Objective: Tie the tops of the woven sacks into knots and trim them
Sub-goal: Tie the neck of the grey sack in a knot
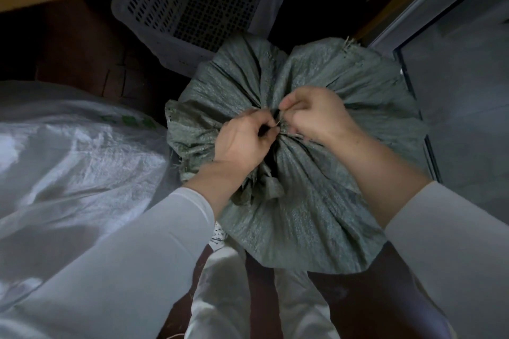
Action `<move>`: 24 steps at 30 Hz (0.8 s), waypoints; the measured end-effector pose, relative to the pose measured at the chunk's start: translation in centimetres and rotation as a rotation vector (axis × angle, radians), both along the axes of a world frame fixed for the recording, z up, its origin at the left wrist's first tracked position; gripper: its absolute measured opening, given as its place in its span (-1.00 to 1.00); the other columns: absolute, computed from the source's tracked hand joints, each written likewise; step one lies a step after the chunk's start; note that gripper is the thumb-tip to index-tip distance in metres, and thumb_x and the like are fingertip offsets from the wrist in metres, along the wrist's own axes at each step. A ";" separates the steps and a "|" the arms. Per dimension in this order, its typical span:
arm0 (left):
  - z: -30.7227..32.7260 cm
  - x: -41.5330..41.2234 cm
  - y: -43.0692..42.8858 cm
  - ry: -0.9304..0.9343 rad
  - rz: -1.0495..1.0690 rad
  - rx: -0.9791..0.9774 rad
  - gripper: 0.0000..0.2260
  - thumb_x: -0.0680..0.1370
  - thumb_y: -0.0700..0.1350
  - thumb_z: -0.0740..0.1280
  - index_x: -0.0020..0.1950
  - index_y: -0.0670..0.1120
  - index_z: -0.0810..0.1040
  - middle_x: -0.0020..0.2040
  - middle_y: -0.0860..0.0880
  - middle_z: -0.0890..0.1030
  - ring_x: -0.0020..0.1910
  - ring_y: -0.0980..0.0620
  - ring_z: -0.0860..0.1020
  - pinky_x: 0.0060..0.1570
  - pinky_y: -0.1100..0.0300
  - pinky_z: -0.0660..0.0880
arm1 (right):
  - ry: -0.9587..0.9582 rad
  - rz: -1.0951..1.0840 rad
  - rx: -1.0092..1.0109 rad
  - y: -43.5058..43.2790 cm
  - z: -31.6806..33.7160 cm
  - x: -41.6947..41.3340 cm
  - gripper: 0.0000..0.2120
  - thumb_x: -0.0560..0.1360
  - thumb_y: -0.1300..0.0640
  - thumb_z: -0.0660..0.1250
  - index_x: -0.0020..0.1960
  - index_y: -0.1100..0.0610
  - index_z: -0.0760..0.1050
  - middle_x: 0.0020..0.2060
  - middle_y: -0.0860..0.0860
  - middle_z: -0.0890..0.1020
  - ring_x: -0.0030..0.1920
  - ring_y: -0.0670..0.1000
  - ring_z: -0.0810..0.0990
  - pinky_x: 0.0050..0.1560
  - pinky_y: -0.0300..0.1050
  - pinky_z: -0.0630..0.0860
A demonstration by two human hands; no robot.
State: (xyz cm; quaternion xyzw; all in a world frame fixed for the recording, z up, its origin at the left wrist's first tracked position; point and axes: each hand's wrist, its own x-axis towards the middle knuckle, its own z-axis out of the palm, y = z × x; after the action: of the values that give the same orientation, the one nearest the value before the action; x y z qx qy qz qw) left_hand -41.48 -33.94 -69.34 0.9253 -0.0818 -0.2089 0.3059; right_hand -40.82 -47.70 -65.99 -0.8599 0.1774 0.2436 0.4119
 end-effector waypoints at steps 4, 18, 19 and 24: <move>0.0 0.0 0.2 -0.052 -0.026 -0.005 -0.84 0.51 -0.03 0.36 -0.01 -0.09 0.61 0.01 -0.15 0.61 0.01 -0.17 0.58 -0.07 0.10 0.44 | -0.003 0.411 -0.240 0.3 1.6 1.1 -0.84 0.46 0.06 0.37 0.01 0.04 0.64 -0.12 0.02 0.67 -0.02 0.07 0.61 0.07 -0.04 0.55; 0.6 0.2 0.1 -0.008 0.041 0.017 -0.82 0.47 -0.05 0.40 0.01 -0.10 0.65 0.00 -0.09 0.69 0.05 -0.10 0.60 -0.01 0.17 0.44 | 0.209 0.936 -0.514 3.0 3.9 2.7 -0.65 0.53 0.32 0.19 -0.40 0.16 0.24 -0.46 0.03 0.36 -0.40 -0.02 0.37 -0.22 -0.16 0.39; 0.7 0.3 0.1 0.005 0.058 0.011 -0.82 0.46 -0.06 0.41 0.00 -0.10 0.66 -0.01 -0.09 0.69 0.05 -0.10 0.61 -0.04 0.19 0.43 | 0.209 0.957 -0.515 3.0 3.9 2.6 -0.65 0.52 0.33 0.20 -0.40 0.16 0.23 -0.46 0.03 0.35 -0.40 -0.02 0.36 -0.28 -0.17 0.38; 0.6 -0.2 0.2 0.023 0.097 -0.087 -0.88 0.47 -0.12 0.42 -0.04 -0.11 0.68 -0.04 -0.07 0.70 0.00 -0.08 0.63 0.00 0.17 0.51 | 0.156 1.020 -0.550 2.7 3.9 3.0 -0.67 0.46 0.36 0.22 -0.40 0.14 0.23 -0.44 0.02 0.34 -0.43 -0.05 0.31 -0.31 -0.15 0.36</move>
State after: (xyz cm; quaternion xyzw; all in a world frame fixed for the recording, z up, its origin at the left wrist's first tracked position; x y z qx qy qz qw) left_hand -41.64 -33.76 -68.72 0.9115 -0.0423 -0.2009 0.3565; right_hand -37.86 -44.99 -62.08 -0.8915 -0.1725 0.4188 -0.0103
